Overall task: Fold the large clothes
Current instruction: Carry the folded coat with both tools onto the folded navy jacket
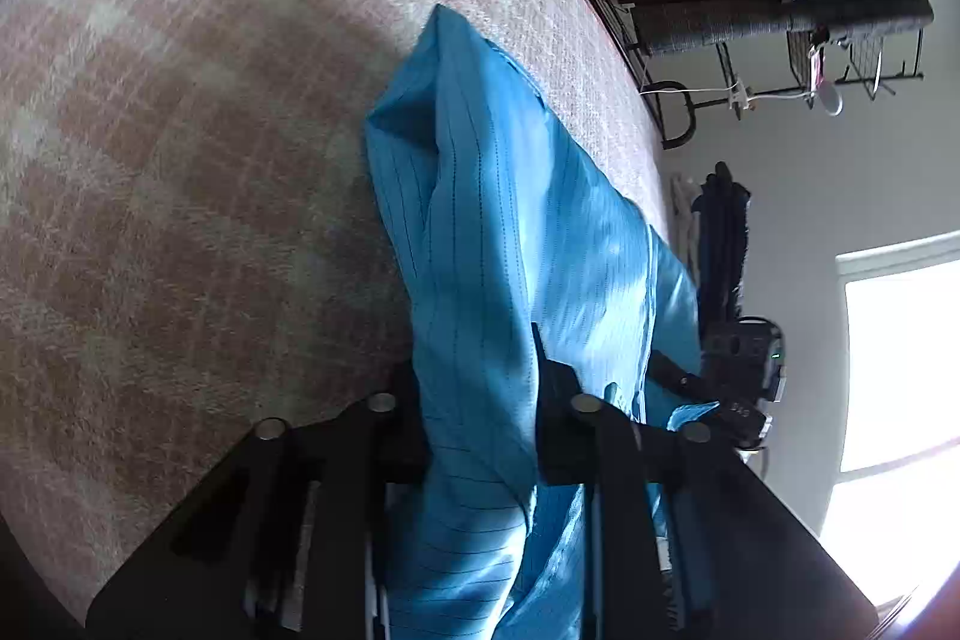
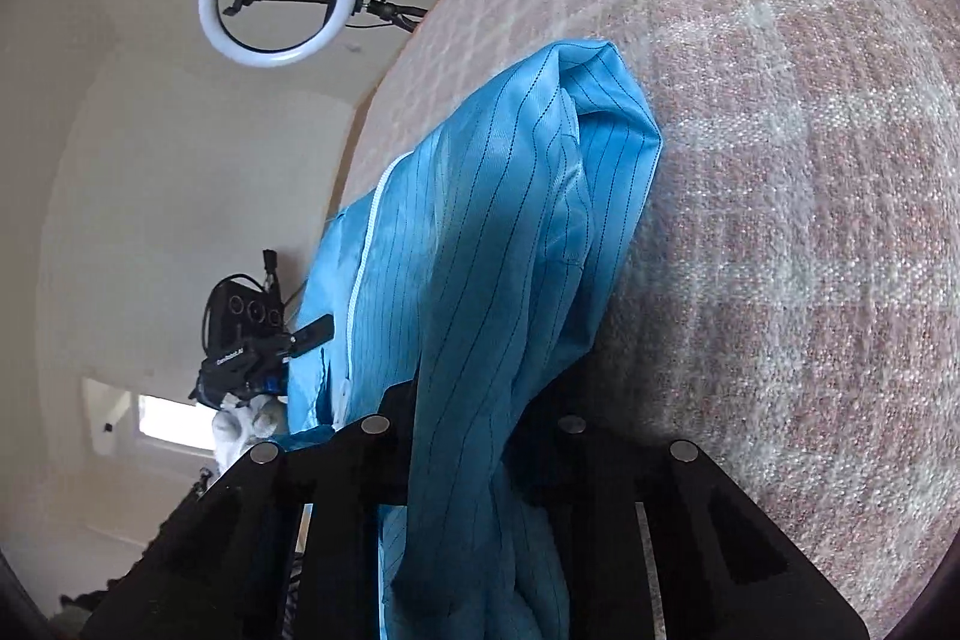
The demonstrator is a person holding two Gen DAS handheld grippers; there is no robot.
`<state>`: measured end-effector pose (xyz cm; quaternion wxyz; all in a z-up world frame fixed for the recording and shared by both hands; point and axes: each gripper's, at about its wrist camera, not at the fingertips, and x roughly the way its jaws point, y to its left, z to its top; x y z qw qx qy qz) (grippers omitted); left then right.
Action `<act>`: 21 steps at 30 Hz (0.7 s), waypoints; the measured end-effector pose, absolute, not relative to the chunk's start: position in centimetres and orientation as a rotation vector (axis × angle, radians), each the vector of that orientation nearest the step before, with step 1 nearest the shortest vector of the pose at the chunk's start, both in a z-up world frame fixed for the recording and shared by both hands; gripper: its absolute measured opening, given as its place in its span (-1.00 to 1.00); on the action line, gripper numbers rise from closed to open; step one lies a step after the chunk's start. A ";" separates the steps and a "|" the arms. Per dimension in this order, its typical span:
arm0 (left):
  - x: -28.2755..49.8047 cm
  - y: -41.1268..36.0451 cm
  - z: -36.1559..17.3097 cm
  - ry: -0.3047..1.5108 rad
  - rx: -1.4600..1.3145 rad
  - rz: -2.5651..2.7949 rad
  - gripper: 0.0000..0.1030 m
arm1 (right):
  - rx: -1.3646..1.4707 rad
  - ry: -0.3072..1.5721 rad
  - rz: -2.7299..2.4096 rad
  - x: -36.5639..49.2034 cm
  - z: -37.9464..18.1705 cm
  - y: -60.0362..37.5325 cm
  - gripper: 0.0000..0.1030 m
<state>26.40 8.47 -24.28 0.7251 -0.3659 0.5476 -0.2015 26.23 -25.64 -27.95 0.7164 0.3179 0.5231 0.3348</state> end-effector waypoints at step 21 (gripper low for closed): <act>18.4 -6.6 -10.8 0.888 -0.080 -0.368 -0.88 | 0.191 0.940 0.537 21.0 -15.8 -24.2 -0.89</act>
